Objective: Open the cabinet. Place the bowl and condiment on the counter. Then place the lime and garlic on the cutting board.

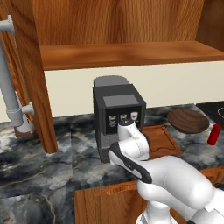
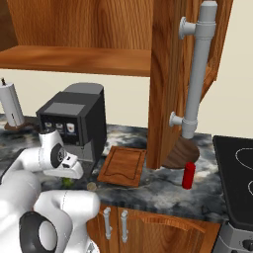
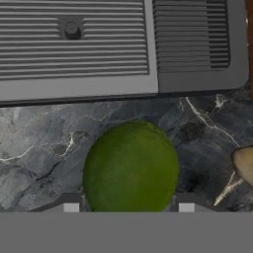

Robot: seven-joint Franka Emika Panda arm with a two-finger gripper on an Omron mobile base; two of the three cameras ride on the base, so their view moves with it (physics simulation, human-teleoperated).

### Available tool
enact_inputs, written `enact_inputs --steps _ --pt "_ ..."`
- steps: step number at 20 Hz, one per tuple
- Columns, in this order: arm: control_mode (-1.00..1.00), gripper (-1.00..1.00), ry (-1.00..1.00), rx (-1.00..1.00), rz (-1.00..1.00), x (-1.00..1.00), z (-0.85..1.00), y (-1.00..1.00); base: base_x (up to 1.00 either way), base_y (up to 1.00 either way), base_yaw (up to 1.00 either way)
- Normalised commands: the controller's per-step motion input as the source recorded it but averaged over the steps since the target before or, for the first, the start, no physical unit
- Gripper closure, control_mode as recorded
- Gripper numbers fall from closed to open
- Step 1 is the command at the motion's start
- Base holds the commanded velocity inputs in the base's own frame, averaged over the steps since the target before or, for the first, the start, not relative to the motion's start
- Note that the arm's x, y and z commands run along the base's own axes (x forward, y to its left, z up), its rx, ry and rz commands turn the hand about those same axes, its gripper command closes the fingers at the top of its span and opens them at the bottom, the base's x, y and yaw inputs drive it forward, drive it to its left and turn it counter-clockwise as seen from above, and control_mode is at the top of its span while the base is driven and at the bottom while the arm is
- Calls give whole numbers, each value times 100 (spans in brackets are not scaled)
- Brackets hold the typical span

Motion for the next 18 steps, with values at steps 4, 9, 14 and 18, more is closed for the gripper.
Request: enact_inputs --steps 4,9,14,18 --pt "-100 100 0 1 0 -4 0 -5 0 0 0" --pt "-100 100 0 2 0 -4 0 -13 0 0 0" --pt "-100 100 -6 5 0 -50 28 -27 0 0 0" --pt "-100 100 -6 6 0 -68 56 -37 0 0 0"
